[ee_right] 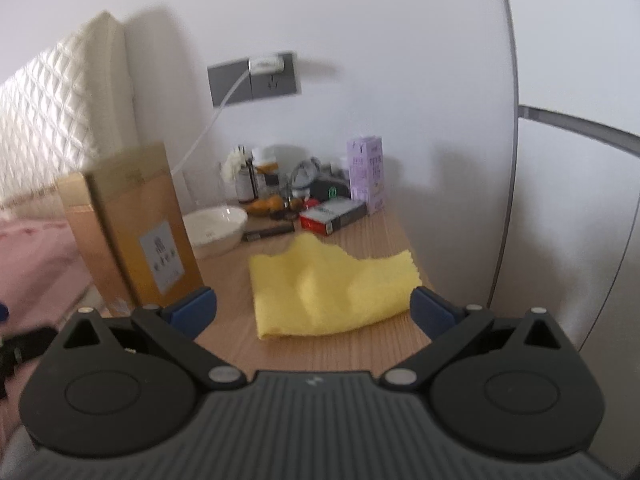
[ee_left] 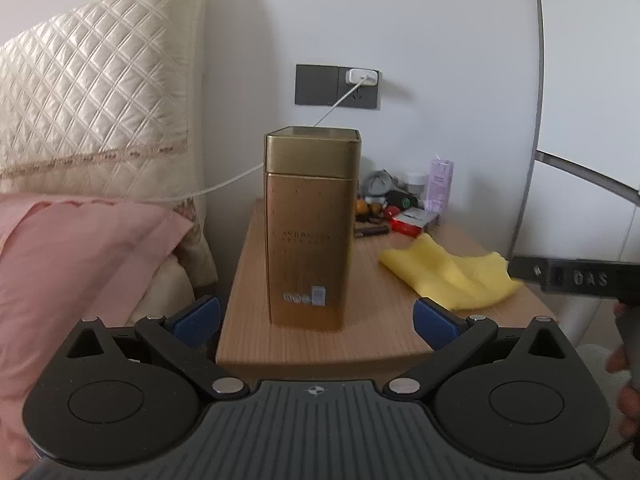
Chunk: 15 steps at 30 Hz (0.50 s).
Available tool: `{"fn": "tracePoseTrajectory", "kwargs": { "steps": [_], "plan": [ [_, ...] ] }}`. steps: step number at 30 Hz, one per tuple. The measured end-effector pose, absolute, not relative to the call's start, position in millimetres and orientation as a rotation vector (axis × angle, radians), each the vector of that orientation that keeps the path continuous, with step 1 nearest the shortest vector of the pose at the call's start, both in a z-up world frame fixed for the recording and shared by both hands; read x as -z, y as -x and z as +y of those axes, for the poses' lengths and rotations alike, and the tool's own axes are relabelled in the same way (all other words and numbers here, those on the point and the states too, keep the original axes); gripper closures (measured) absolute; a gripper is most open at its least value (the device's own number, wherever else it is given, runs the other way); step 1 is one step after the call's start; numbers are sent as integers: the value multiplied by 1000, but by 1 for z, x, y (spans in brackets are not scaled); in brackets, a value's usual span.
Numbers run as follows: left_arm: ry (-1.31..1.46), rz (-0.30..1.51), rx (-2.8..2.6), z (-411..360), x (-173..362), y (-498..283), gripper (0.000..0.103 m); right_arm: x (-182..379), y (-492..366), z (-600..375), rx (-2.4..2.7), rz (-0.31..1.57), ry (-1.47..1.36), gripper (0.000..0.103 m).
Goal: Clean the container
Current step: 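Close the left gripper on the gold tin while the right gripper grasps the yellow cloth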
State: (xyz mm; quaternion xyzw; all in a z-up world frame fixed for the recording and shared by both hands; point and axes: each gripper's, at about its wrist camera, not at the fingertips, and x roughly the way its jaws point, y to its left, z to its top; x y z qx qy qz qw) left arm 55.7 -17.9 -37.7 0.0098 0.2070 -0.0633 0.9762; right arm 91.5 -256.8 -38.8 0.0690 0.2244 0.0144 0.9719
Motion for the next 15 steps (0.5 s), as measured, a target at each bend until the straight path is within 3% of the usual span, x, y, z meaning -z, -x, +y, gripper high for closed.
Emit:
{"fn": "tracePoseTrajectory", "kwargs": {
  "steps": [15],
  "plan": [
    [-74,365,181,-32,73,-145,0,70,-110,-292,-90,294,-258,0]
  ]
}}
